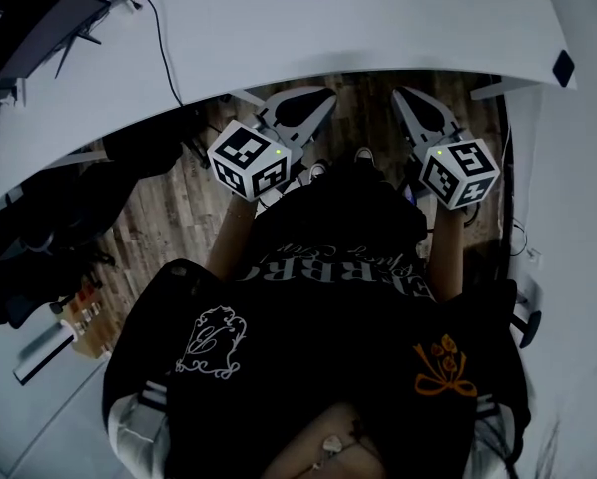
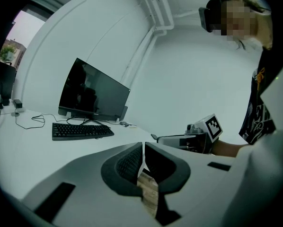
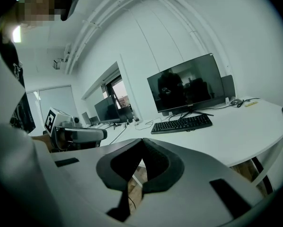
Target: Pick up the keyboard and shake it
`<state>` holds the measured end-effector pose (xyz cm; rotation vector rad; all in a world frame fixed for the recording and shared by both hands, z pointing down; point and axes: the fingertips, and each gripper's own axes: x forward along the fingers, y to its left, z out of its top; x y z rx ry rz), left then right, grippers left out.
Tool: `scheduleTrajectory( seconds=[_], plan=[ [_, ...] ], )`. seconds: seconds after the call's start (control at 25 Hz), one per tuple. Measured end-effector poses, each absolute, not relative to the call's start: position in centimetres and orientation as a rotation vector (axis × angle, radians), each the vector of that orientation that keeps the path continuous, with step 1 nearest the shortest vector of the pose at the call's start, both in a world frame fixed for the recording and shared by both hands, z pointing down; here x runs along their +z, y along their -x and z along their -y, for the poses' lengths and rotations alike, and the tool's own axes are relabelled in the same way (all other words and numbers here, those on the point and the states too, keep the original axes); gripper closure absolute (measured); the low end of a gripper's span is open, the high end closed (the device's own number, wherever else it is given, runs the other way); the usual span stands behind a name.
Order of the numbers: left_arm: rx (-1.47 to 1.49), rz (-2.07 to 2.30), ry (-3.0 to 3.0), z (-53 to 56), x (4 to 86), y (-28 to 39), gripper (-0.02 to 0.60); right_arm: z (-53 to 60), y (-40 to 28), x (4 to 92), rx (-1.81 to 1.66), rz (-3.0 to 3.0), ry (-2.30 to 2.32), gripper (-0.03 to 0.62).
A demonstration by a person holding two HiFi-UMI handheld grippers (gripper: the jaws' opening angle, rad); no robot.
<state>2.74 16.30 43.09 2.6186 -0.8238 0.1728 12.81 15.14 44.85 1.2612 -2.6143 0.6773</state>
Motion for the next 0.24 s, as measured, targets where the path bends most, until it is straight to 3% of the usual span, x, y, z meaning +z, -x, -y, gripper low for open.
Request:
scheduleTrajectory(
  seconds=[0.24],
  plan=[
    [0.172,0.805,-2.629,-15.86,43.10,-3.12,0.551,-14.55,-13.67,44.94,0.662,2.594,-1.287,0.585]
  ],
)
